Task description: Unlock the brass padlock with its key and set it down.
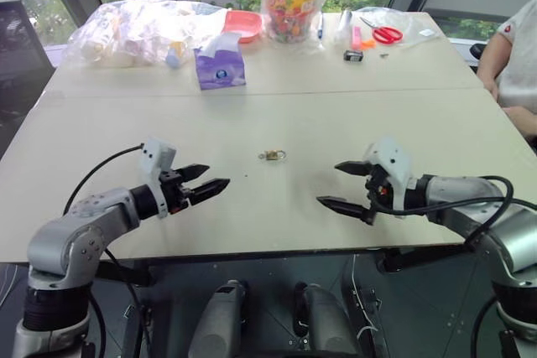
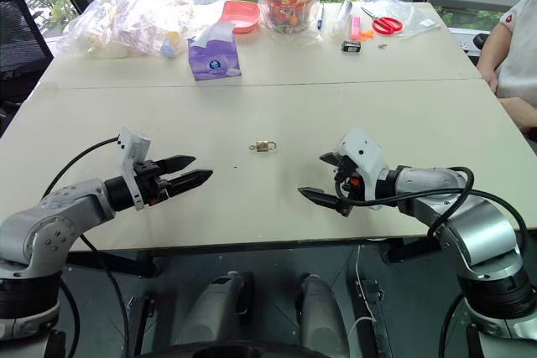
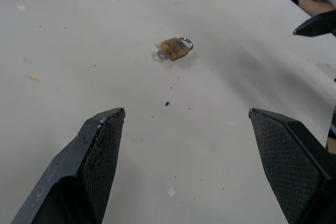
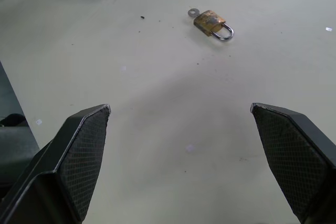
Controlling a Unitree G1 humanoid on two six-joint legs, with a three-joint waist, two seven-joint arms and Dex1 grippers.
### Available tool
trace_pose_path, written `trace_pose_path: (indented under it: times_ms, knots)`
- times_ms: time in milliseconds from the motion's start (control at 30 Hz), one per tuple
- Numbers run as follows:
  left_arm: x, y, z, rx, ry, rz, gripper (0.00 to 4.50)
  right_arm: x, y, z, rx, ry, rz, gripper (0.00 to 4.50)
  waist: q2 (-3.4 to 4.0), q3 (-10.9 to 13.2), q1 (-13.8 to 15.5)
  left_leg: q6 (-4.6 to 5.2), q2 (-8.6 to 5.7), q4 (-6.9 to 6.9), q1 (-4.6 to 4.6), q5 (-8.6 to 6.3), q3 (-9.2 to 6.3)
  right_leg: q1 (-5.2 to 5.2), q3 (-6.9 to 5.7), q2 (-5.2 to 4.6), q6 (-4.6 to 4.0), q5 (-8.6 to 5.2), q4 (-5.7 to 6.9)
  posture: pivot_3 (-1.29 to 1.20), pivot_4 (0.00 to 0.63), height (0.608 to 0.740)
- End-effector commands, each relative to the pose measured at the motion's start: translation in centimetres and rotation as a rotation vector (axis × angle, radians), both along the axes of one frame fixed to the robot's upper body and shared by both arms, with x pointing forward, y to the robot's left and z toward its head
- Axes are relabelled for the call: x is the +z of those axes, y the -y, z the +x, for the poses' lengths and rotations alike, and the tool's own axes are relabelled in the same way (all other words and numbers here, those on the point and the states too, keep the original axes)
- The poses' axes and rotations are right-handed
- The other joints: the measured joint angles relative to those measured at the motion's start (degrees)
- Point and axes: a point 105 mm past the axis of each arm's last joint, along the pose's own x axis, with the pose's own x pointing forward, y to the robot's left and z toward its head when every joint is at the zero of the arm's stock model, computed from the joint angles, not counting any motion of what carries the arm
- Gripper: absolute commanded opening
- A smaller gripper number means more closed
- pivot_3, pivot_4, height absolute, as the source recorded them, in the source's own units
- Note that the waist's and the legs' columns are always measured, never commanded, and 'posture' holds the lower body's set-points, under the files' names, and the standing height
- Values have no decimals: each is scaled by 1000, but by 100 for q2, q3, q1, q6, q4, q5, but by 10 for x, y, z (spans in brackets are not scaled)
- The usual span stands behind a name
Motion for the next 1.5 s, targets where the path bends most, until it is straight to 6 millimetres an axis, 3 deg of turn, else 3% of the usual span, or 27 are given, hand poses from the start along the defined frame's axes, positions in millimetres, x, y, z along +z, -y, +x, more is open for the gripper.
trace_pose_path:
  times_ms: [33,467,567,733,933,1133,1300,1500]
  knots:
    - [16,-1,-2,0,61,-13,3950,9,-4,0,21,44,13,4500,0,0,0,0,0,0,0,0,0,0,0,0,0,0,0,0,150,740]
    - [16,-4,5,28,76,9,3950,12,-5,5,14,52,17,4500,0,0,0,4,0,3,7,2,7,5,0,2,-1,1,3,0,150,740]
    - [13,-13,13,40,72,81,3950,21,-8,17,11,116,12,4500,0,0,-2,4,0,3,18,2,11,12,1,3,-2,2,5,0,150,740]
    - [37,-23,13,-93,99,120,3950,35,-16,39,43,144,6,4500,0,0,-10,4,6,3,24,3,28,7,2,10,-10,7,6,0,150,740]
    - [50,-31,6,-278,100,285,3950,19,-48,73,127,94,-91,4500,0,0,-32,8,5,-8,21,3,56,-11,18,10,-9,7,7,0,150,740]
    - [55,-32,12,-268,136,299,3950,-1,-75,99,230,93,-181,4500,-1,0,-29,10,5,-4,18,5,62,-14,25,16,-1,11,14,0,150,740]
    - [47,-27,10,-237,138,271,3950,-8,-84,125,235,125,-221,4500,-1,0,-72,11,4,-1,25,6,69,-11,35,20,17,22,21,0,150,740]
    - [29,-27,3,-160,115,232,3950,-28,-92,136,271,82,-270,4500,-1,0,-173,8,5,-3,30,8,69,-13,39,22,37,33,33,0,150,740]
